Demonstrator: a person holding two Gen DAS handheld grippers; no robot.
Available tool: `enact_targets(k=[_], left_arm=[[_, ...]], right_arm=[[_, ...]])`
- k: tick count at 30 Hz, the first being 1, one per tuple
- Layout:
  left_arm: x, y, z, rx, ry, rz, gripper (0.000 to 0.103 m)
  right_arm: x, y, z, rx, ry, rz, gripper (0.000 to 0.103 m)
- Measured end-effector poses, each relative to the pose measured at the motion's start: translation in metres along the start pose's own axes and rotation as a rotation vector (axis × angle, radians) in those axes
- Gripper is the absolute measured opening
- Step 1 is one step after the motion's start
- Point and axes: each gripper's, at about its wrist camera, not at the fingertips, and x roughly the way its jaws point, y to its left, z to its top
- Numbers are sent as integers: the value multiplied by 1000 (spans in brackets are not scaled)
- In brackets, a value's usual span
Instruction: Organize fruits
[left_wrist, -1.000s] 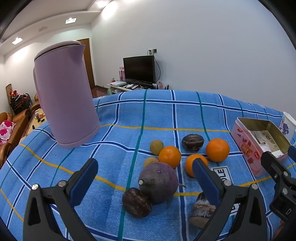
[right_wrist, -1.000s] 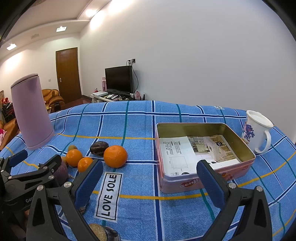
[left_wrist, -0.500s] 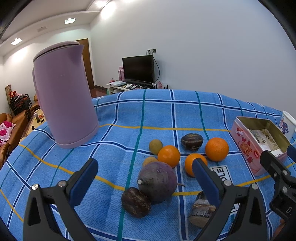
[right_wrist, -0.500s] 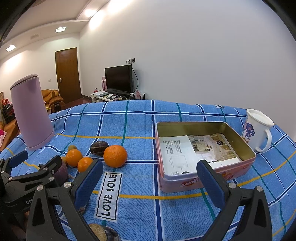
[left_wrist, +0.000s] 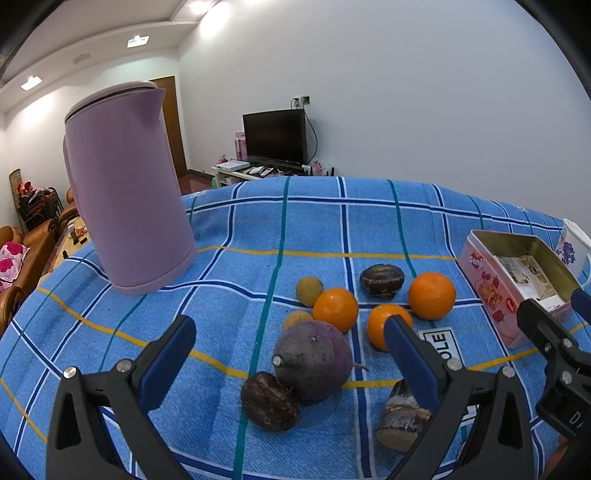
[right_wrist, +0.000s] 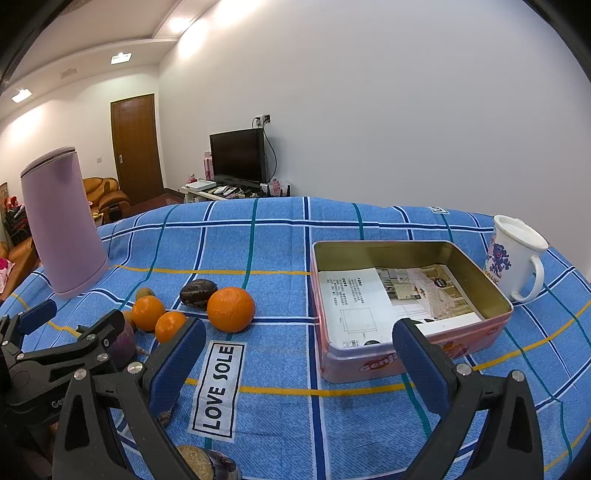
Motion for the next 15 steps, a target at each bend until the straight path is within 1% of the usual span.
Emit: enact_targets(k=[15], left_arm=[[0,1,0,0,1,0,103]], right_arm=[[0,0,0,2,-2,0,102]])
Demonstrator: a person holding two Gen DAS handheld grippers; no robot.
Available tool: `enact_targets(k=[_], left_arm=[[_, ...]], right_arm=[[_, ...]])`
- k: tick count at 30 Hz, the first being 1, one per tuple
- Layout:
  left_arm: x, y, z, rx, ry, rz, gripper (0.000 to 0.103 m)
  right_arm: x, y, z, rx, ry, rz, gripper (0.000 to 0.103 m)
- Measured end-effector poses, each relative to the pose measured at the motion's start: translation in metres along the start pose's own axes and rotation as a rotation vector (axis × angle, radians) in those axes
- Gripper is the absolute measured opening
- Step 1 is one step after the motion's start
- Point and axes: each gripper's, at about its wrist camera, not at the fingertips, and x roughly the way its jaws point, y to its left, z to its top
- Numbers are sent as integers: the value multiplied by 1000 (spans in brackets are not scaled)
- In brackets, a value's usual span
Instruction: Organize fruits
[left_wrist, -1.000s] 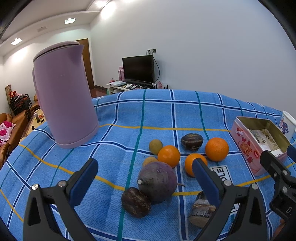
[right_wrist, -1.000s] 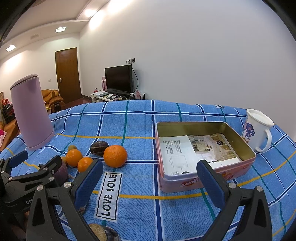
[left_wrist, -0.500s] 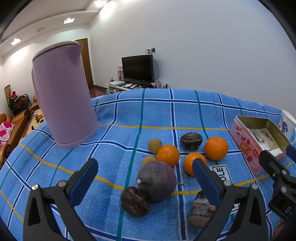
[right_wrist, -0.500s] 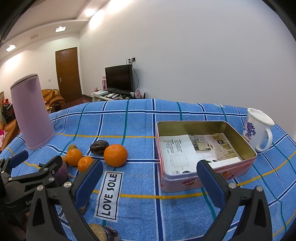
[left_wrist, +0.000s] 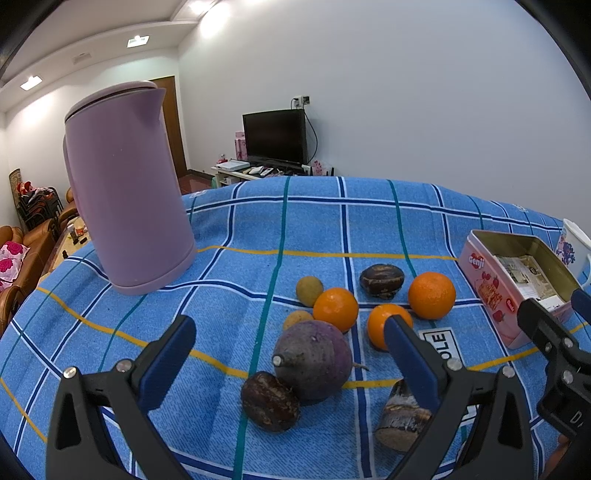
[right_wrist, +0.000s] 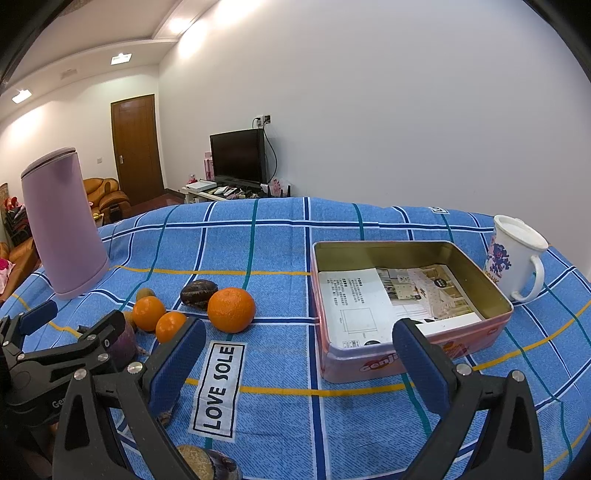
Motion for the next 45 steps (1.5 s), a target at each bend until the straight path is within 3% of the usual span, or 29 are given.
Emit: enact_targets(k=[13,21,31,36,40,45], left_arm=[[0,-1,0,1,-2,-11,103],[-4,6,-3,-14,2,-13,103],[-27,47,-16,32,22,-24,103],[-37,52,-26,60,47,-91,102],[-44,42,-24,73,66,-183,102],[-43,16,-20,114,100,-276,95]], right_arm=[[-2,1,-1,1,1,12,102],[-2,-7,0,22,28,74,102],[-5,-18,-17,39,192,317,101],[-1,8,-32,-89,294,403,81],[5,28,-43,-160,366,444,77],[7,41,-52,-261,366,372,49]])
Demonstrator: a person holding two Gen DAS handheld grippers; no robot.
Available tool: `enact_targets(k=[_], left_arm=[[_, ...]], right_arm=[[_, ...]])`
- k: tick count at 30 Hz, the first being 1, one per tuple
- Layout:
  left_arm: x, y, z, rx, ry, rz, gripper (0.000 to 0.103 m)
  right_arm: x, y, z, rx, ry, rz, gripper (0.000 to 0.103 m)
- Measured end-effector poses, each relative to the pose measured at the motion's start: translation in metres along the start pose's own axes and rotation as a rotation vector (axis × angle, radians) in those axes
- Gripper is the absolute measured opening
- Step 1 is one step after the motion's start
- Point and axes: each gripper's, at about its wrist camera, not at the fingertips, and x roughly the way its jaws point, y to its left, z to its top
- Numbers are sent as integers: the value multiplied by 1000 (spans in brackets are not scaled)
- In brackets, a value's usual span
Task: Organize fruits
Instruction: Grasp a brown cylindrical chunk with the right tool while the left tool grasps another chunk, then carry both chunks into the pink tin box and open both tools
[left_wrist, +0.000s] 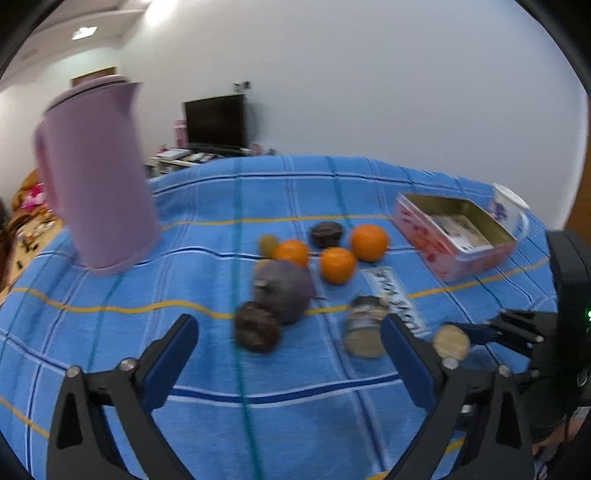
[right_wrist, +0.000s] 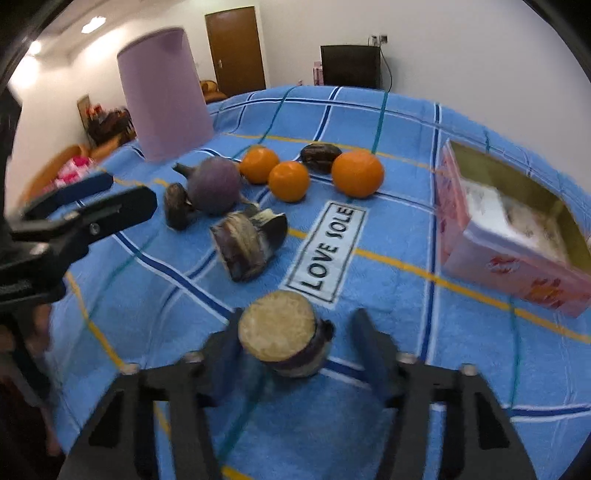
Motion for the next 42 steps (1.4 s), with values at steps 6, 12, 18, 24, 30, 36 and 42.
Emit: enact_targets(k=[6,12,18,24,30,36,42], left_arm=[[20,-34,7,64,68,-74,83],[48,-52,11,93,145,-89,62],[69,-55,7,95,199,-57,49],[73,-53,5,80,191,-68,42],[66,-57,16,59,144,-98,42],[52,-83,44,67,49,-147,42],[63,-124,66,80,3,-192,42]], right_arm=[[-5,-6,-1,-15,-1,-12,44],[-24,-55,-2,161,-76,1,44],[-36,-86,-3,244,-136,-16,44],[-57,-101,-2,263,-219,-55,44],[-74,-119,-5,276,-253,-123,44],[-90,-163,11,302,-287,-266,44],[-75,-199,20,313,-286,-386,44]])
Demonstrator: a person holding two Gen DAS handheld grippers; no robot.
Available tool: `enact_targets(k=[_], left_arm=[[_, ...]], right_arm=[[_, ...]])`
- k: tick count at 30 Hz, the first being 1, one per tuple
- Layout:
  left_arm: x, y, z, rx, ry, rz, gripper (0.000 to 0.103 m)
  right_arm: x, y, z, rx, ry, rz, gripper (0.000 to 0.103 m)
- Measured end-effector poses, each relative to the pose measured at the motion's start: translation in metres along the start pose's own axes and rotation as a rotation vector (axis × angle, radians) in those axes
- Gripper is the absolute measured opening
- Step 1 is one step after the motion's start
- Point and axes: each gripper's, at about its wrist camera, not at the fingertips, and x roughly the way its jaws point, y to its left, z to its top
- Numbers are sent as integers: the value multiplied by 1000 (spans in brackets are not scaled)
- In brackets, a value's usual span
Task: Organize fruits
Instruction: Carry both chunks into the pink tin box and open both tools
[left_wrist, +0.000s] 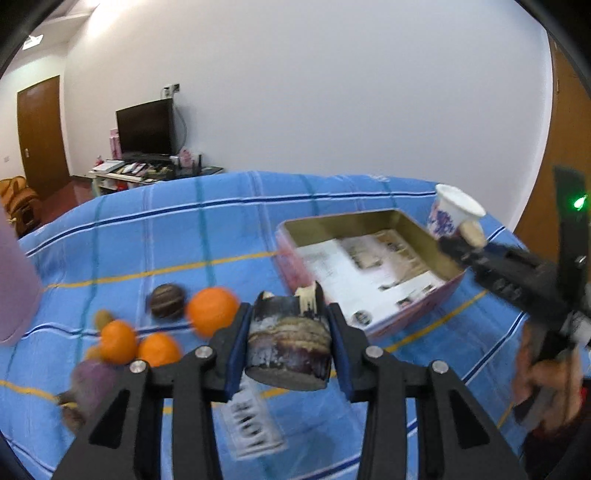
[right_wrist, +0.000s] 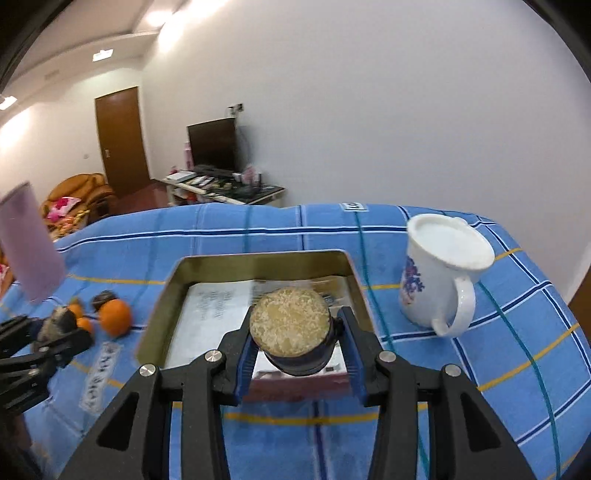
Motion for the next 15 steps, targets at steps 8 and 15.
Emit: enact_targets(k=[8,15], left_arm=[[47,-48,19,16,9,-26,42],[78,-68,21,18,49,-30,42]], right_arm=[[33,-17,2,48,29,-11,44],[56,-20,0,36,79,4,44]])
